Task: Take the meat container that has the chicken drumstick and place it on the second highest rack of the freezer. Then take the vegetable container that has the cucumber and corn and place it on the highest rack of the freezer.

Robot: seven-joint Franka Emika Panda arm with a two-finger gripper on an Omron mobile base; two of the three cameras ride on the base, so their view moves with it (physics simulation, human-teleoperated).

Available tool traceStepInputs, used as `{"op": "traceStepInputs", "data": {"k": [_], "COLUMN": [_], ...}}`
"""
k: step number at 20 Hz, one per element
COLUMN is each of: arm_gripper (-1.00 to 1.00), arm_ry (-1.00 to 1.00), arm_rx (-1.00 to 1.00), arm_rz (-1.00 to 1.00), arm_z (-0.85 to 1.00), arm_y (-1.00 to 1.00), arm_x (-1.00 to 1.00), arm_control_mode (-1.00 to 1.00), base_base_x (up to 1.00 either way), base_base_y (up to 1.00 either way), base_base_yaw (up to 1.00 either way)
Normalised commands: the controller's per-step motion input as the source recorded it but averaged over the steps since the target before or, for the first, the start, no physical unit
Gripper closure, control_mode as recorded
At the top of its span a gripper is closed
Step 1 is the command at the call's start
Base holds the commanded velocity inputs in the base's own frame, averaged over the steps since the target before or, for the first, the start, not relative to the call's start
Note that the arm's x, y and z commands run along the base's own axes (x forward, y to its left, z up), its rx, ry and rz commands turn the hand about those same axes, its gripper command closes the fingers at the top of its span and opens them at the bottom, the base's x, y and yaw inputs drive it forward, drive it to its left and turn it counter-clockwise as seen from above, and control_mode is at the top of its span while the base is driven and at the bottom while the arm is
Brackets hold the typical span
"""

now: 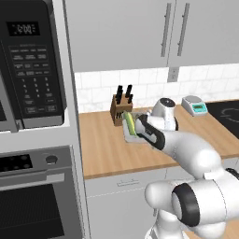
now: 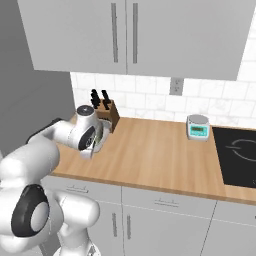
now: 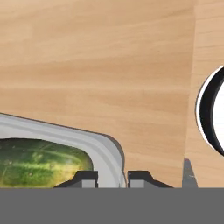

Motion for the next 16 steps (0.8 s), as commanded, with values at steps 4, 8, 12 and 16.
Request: {"op": "traceStepInputs", "data": {"k": [4,8,12,16], "arm_gripper": [1.00,1.00,1.00,1.00], "arm_ry": [0.00,0.00,0.01,0.00], "arm_rx": [0.00,0.00,-0.02,-0.07], "arm_rz": [0.00,0.04,0.00,0.00], "arm_z": [0.49,0.46,0.58,0.42], "arm_y": [-0.56,-0.42,-0.06,0.00], "arm_x": [-0.32,-0.19,-0.04,-0.13], "arm_control_mode": [-1.00,-1.00,-1.00,-1.00], "base_base_x": [0.00,0.00,0.00,0.00], "base_base_y": [0.00,0.00,0.00,0.00], "base_base_yaw": [0.00,0.00,0.00,0.00]}}
